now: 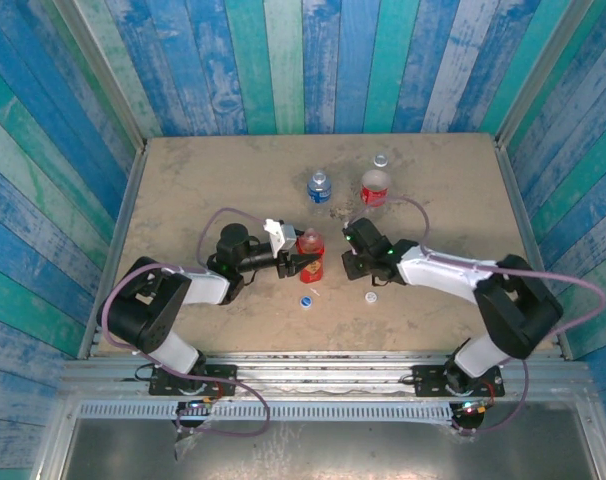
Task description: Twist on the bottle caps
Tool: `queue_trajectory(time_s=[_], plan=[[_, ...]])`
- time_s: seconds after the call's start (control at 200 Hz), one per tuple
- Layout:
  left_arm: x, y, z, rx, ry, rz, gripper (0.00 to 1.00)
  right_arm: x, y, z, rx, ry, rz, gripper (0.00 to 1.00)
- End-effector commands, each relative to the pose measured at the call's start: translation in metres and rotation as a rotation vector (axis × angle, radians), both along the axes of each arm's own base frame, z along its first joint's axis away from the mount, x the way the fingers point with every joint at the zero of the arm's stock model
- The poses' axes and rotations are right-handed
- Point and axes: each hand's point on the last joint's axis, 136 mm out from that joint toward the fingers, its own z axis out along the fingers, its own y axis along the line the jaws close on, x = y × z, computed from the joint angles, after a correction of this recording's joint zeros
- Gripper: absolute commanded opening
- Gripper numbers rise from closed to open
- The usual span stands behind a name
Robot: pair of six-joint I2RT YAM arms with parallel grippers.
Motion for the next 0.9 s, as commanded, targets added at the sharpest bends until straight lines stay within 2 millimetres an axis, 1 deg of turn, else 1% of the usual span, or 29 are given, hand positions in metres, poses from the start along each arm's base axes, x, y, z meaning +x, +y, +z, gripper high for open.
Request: queue_trajectory(time_s=[0.0, 0.135, 0.3, 0.421, 0.516, 0.601, 0.661, 0.771, 0.891], plan=[[-0.003, -0.001, -0.004, 0.024, 0.025, -0.008, 0.59, -0.008, 0.003, 0.036, 0.019, -0.028, 0.025, 0.31], [-0.004, -0.001, -0.005, 0.023, 0.031, -0.011, 0.59, -0.014, 0.011, 0.075, 0.056, -0.07, 0.066, 0.31], [-0.003, -0.001, -0.006, 0.026, 0.033, -0.009, 0.59, -0.017, 0.031, 0.131, 0.13, -0.146, 0.137, 0.31], [-0.003, -0.002, -0.008, 0.027, 0.039, -0.014, 0.58, -0.019, 0.046, 0.161, 0.179, -0.177, 0.193, 0.31], [-0.003, -0.002, -0.008, 0.027, 0.041, -0.018, 0.58, -0.022, 0.061, 0.177, 0.214, -0.185, 0.247, 0.31], [-0.003, -0.002, -0.008, 0.025, 0.038, -0.017, 0.58, -0.022, 0.073, 0.186, 0.227, -0.187, 0.283, 0.31], [-0.003, -0.002, -0.008, 0.025, 0.039, -0.017, 0.58, -0.021, 0.079, 0.188, 0.229, -0.186, 0.299, 0.31], [-0.003, -0.002, -0.009, 0.026, 0.04, -0.016, 0.58, -0.021, 0.093, 0.18, 0.219, -0.156, 0.34, 0.32], [-0.003, -0.002, -0.008, 0.026, 0.036, -0.014, 0.57, -0.02, 0.1, 0.171, 0.179, -0.142, 0.358, 0.32]])
